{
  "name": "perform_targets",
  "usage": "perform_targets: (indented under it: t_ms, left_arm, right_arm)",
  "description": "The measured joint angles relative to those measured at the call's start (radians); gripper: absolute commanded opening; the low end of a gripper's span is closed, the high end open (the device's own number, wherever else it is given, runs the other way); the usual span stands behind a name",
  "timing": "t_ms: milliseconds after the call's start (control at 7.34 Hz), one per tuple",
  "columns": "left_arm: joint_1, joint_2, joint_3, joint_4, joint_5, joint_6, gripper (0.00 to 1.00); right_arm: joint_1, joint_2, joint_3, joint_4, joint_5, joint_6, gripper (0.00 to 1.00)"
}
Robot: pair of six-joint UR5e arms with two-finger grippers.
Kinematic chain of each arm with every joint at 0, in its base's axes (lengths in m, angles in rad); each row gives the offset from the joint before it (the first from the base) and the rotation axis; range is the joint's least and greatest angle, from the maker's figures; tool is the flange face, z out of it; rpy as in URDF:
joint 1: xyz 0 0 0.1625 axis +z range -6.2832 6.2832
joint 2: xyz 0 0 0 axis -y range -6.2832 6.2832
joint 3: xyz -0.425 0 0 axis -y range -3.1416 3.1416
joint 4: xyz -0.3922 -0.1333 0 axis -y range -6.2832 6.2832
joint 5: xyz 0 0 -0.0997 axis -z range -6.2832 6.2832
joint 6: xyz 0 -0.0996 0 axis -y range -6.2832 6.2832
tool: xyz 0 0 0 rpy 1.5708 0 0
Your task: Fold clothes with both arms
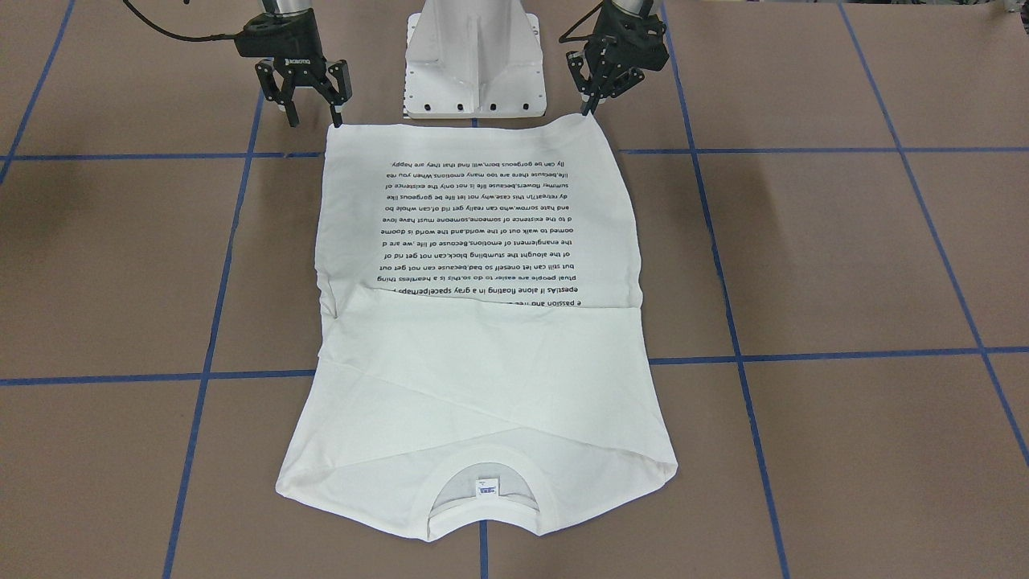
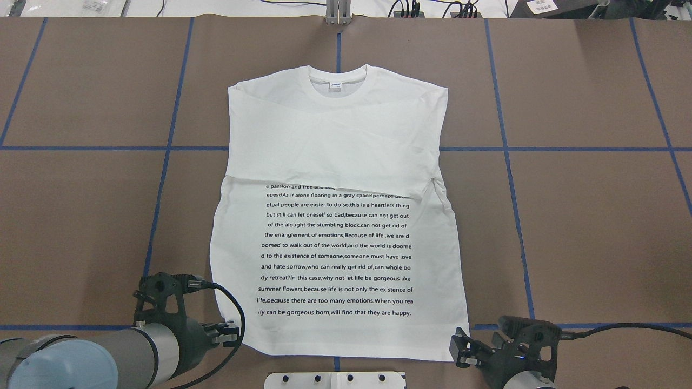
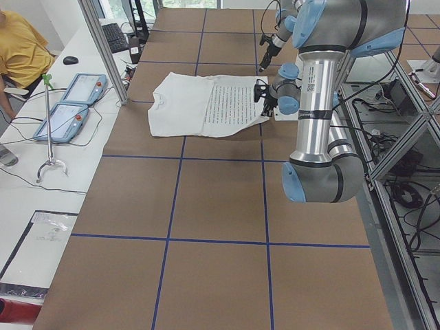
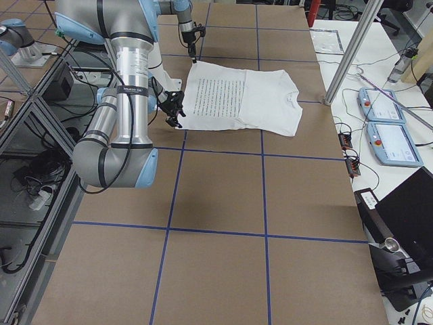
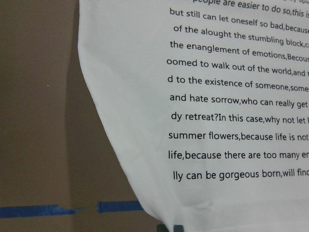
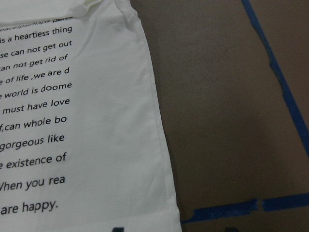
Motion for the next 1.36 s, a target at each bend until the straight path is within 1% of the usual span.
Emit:
perform_targets:
  t_ms: [273,818,954,1090,1227,1363]
  left_arm:
    - [-0.001,-0.001,0.0,-0.001,0.0,-0.003,0.0]
    - [-0.001,-0.001,0.0,-0.004,0.0,-0.005,0.0]
    - [-0.001,-0.001,0.001,-0.01,0.0,-0.005,0.0]
    - [-0.001,0.0,0.002,-0.017,0.0,-0.005,0.0]
    - [-0.001,0.0,0.003,-0.02,0.0,-0.005,0.0]
    - [-0.001,0.001,0.003,-0.021,0.0,-0.005,0.0]
  right_arm:
    - [-0.005,0.054,-0.04,-0.005,-0.007,0.001,0.67]
    - [-0.004,0.061,-0.076,-0.013,-0.008,0.001,0.66]
    - [-0.004,0.063,-0.087,-0.013,-0.008,0.002,0.61]
    - [-0.004,0.063,-0.092,-0.013,-0.009,0.002,0.49]
    - [-0.004,0.064,-0.095,-0.013,-0.01,0.002,0.33]
    - [-0.004,0.065,-0.096,-0.013,-0.011,0.003,0.27]
